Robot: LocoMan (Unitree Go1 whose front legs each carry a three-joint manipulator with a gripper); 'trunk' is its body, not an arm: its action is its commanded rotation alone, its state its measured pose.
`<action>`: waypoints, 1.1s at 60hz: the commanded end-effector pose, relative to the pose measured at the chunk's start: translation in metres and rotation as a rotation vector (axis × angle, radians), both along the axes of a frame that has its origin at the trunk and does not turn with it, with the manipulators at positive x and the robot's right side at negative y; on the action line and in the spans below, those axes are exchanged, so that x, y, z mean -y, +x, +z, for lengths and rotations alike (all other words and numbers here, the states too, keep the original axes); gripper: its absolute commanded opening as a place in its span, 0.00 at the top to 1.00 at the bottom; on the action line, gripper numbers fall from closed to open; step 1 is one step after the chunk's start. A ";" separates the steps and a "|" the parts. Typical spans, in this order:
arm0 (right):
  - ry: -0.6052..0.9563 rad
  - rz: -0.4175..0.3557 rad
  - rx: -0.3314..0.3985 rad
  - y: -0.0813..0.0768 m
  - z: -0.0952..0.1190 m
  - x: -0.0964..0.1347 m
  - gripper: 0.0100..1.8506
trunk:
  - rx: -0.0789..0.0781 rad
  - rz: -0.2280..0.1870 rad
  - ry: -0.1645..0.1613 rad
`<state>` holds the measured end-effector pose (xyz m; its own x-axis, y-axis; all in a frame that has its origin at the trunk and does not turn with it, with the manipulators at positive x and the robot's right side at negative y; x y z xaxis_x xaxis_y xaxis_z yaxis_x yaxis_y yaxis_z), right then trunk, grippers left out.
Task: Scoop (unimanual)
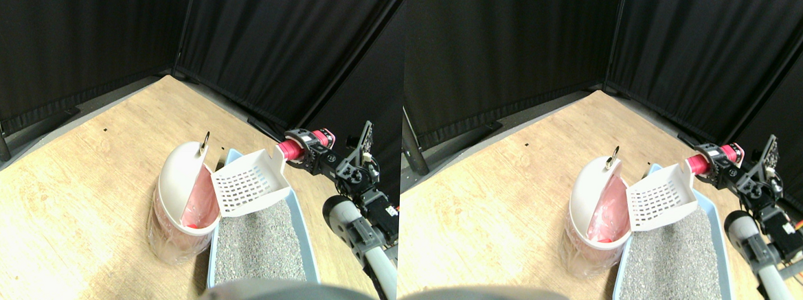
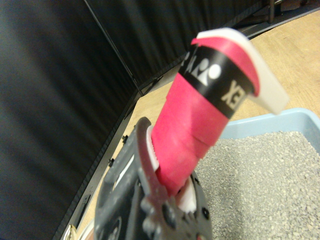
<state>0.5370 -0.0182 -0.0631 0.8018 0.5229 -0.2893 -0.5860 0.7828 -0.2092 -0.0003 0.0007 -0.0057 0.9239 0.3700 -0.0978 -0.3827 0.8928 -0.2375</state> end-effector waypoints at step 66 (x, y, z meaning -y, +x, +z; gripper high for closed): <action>0.586 -0.165 0.187 0.002 -0.015 0.119 0.98 | -0.010 -0.168 0.090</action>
<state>0.5377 -0.1371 -0.0837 0.9078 0.4124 0.0759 -0.4193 0.8899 0.1798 0.0031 -0.0040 -0.0067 0.9696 0.2242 -0.0979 -0.2362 0.9620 -0.1367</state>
